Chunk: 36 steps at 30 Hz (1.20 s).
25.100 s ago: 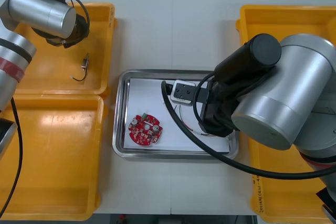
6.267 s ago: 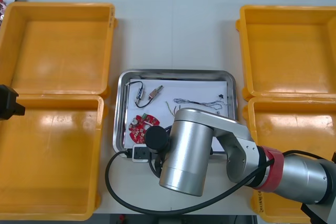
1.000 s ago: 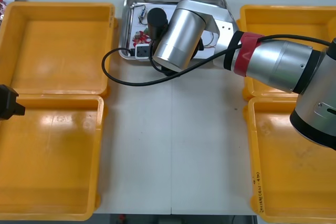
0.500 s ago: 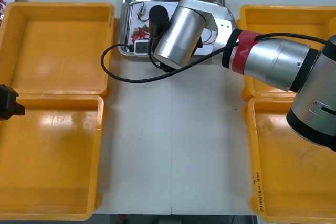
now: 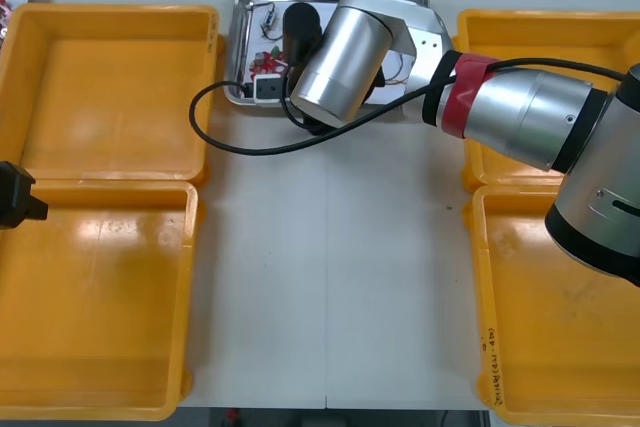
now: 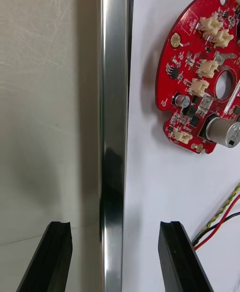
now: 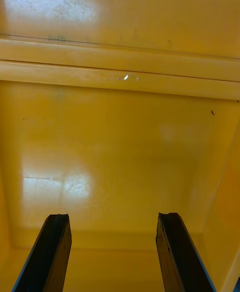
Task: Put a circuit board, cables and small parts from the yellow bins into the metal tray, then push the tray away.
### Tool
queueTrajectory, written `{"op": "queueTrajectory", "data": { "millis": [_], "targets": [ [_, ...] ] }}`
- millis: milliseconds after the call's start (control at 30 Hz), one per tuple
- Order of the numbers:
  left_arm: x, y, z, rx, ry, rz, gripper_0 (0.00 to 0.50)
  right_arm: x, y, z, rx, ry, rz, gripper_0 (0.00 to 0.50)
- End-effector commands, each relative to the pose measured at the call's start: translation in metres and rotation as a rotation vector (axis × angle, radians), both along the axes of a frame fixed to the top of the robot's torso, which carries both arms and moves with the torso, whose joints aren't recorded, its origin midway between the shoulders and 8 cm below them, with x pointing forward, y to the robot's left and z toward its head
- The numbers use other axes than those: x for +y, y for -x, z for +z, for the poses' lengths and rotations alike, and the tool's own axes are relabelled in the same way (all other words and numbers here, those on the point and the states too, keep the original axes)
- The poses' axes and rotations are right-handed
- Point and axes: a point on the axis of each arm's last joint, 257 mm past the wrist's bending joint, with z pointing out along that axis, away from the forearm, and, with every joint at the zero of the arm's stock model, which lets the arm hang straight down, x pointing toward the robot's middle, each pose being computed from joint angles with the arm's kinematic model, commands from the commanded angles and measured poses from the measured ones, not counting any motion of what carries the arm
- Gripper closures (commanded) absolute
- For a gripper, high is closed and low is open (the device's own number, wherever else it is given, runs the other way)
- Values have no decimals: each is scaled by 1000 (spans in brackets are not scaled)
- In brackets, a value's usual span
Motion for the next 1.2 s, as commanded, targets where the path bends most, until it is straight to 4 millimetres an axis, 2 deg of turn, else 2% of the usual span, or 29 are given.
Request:
{"op": "queueTrajectory", "data": {
  "millis": [33,200,333,433,533,700,767,833,967,1133,1200],
  "targets": [
    [14,4,15,-21,-90,-84,0,33,9,47,10,-65,9,0],
    [14,4,15,-21,-90,-84,0,35,32,51,81,-84,-36,0],
    [14,4,15,-21,-90,-84,0,37,59,57,148,-137,-96,0],
    [14,4,15,-21,-90,-84,0,30,78,62,193,-170,-158,0],
    [14,4,15,-21,-90,-84,0,15,95,66,238,-190,-229,0],
    [14,4,15,-21,-90,-84,0,-25,127,68,324,-204,-400,0],
    [14,4,15,-21,-90,-84,0,-35,134,71,344,-241,-456,0],
    [14,4,15,-21,-90,-84,0,-37,135,78,336,-315,-480,0],
    [14,4,15,-21,-90,-84,0,-51,135,95,295,-446,-528,0],
    [14,4,15,-21,-90,-84,0,-82,142,100,263,-545,-593,0],
    [14,4,15,-21,-90,-84,0,-102,146,98,252,-572,-635,0]
  ]
}}
